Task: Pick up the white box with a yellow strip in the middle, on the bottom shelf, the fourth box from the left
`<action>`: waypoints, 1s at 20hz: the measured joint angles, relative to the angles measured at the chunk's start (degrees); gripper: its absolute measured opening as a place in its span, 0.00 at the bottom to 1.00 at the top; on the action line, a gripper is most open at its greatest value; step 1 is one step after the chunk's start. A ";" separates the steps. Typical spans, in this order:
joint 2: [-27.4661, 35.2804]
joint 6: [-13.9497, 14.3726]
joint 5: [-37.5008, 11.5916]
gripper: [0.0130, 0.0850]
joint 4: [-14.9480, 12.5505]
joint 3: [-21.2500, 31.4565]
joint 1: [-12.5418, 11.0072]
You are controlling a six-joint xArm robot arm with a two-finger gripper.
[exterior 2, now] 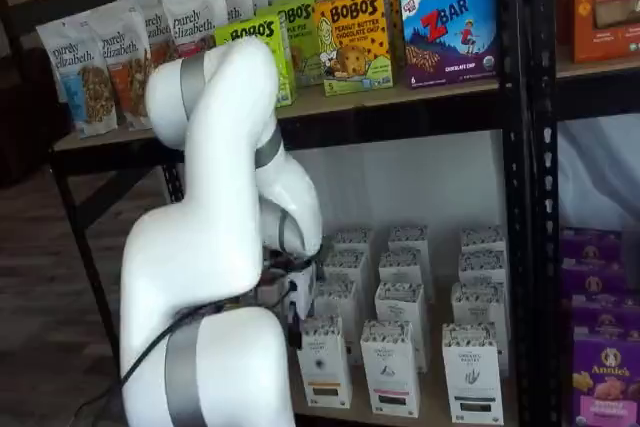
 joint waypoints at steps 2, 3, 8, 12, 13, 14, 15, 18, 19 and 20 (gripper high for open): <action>0.45 1.77 4.55 1.00 -2.49 -1.90 -0.82; 0.79 2.55 6.86 1.00 -3.84 -2.93 -1.44; 1.63 -0.02 6.65 1.00 -2.09 -3.91 -2.43; 2.46 -2.75 3.98 1.00 1.00 -4.19 -2.26; 2.81 -3.03 3.86 1.00 1.38 -4.60 -2.21; 3.17 -3.32 3.73 1.00 1.77 -4.99 -2.15; 3.55 -3.69 3.39 1.00 2.31 -5.35 -2.03; 4.99 -4.94 2.43 1.00 4.23 -6.87 -1.54; 5.61 -5.49 2.16 1.00 5.08 -7.58 -1.34; 6.10 -6.03 1.81 1.00 5.87 -8.12 -1.18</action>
